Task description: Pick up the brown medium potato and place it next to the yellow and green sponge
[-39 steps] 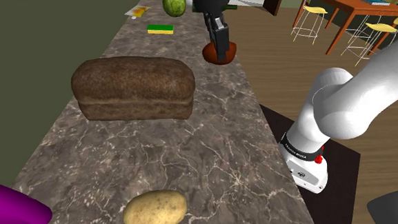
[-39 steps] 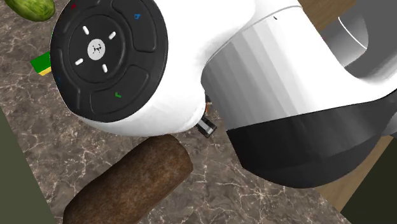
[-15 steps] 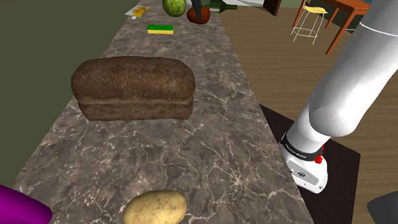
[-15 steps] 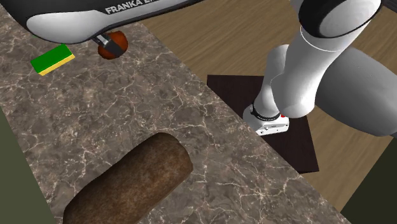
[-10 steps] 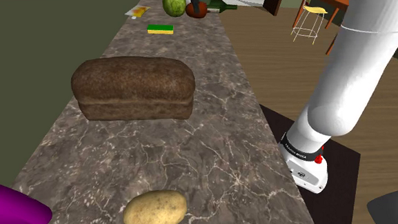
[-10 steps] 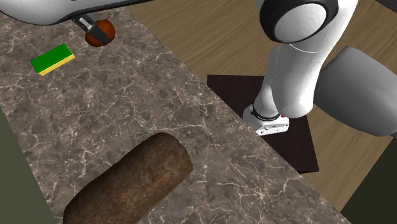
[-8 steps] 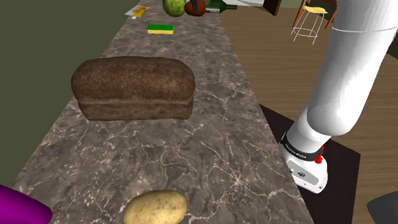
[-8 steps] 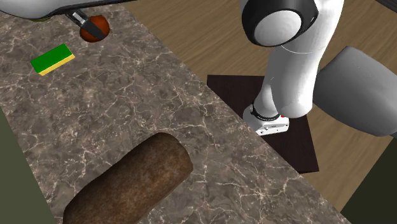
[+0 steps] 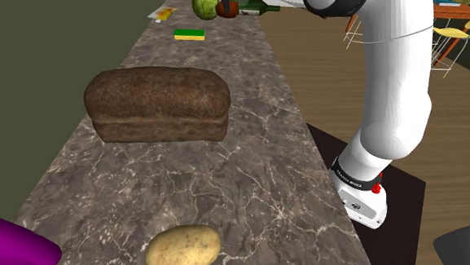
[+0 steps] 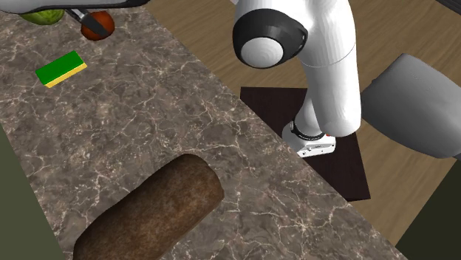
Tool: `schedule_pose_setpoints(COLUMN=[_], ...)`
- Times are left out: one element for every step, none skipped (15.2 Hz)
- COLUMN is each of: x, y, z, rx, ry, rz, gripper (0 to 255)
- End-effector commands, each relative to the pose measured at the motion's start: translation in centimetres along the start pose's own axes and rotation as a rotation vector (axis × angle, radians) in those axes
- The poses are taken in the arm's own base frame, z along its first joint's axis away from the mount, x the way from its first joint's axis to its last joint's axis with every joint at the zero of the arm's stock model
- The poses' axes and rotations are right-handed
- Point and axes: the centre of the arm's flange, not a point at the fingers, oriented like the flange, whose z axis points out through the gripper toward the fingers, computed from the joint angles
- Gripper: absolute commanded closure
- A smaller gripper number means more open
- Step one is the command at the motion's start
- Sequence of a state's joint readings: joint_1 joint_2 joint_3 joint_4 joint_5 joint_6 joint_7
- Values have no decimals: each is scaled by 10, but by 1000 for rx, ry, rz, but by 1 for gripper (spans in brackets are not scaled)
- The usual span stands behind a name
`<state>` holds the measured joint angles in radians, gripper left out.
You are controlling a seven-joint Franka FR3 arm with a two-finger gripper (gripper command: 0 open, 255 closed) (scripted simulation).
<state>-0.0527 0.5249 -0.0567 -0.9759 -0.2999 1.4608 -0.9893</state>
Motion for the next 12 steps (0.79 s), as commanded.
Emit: schedule_pose_setpoints(x=[3,5,6,8,9,11,12,14,15,17,18,20], y=[-1,-2,-2,-3,-4,-5,-6,-6,-7,-8,-9,-10], z=[10,15,20,25,30,35,40,45,50,54,59,64], rx=[-1,-1,-1,-1,-1,-1,-1,-1,-1,-1,-1,-1], ry=[1,1,1,1,1,1,1,1,1,1,1,1], rz=[0,0,0,0,0,0,0,0,0,0,0,0], gripper=[255,255,255,255,255,255,255,255,255,255,255,255])
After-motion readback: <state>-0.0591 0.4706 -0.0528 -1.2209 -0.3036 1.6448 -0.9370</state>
